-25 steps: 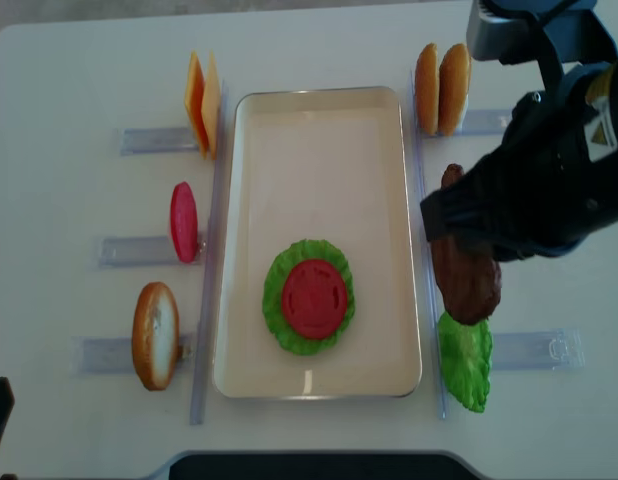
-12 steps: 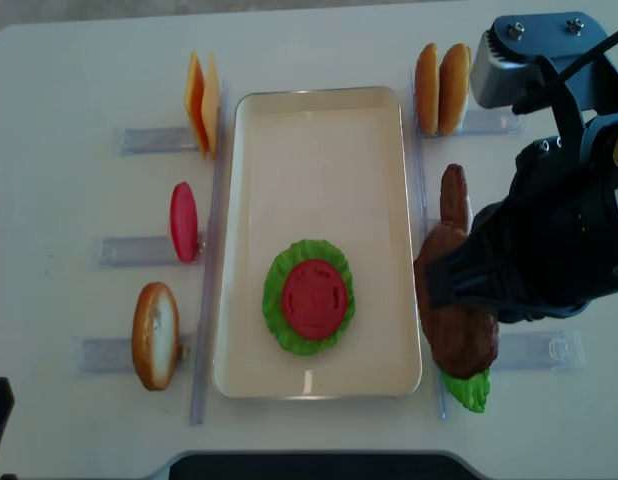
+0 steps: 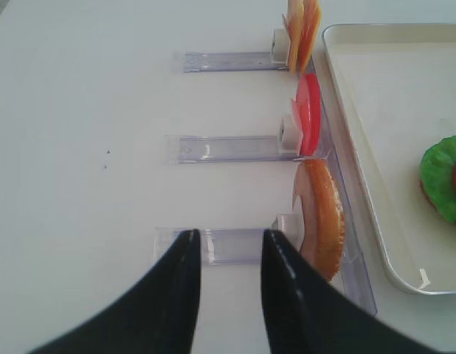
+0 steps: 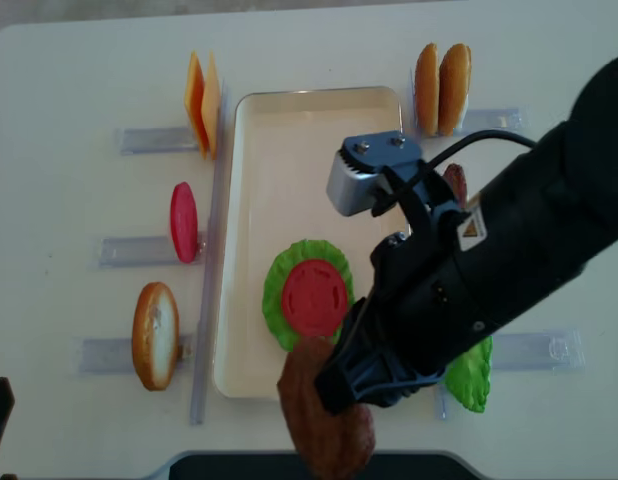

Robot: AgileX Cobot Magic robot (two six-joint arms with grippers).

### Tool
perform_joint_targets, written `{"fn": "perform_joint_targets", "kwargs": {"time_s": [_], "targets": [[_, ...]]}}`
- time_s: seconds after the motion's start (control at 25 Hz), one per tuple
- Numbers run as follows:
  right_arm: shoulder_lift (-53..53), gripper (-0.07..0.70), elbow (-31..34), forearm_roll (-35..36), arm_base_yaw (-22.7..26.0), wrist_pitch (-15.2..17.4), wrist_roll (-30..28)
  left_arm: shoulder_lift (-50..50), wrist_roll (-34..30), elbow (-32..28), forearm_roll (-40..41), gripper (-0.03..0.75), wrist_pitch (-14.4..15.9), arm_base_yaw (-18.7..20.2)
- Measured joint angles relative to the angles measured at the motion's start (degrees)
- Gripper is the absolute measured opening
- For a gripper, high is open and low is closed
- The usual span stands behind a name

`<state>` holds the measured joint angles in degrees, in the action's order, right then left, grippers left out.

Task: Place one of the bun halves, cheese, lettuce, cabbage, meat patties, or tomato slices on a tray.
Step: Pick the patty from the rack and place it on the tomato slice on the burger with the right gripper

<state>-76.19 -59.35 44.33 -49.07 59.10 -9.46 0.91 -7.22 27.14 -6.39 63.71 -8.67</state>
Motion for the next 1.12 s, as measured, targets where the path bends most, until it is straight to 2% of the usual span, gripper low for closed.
{"fn": "perform_joint_targets", "kwargs": {"time_s": [0.12, 0.36, 0.6, 0.76, 0.96, 1.12], "targets": [[-3.7, 0.148, 0.0, 9.2, 1.3, -0.1, -9.3, 0.0, 0.0, 0.0, 0.0, 0.219, 0.0, 0.0], [-11.3, 0.148, 0.0, 20.5, 5.6, -1.4, -24.6, 0.0, 0.0, 0.0, 0.0, 0.219, 0.0, 0.0], [-18.4, 0.148, 0.0, 33.3, 11.2, 1.1, -40.1, 0.0, 0.0, 0.0, 0.0, 0.219, 0.0, 0.0], [-22.2, 0.148, 0.0, 36.2, 13.7, 1.0, -45.1, 0.0, 0.0, 0.0, 0.0, 0.219, 0.0, 0.0], [-25.6, 0.148, 0.0, 36.5, 16.1, -2.3, -47.5, 0.0, 0.0, 0.0, 0.0, 0.219, 0.0, 0.0], [-28.3, 0.148, 0.0, 36.6, 17.7, -3.0, -48.7, 0.0, 0.1, 0.0, 0.0, 0.219, 0.0, 0.0]]}}
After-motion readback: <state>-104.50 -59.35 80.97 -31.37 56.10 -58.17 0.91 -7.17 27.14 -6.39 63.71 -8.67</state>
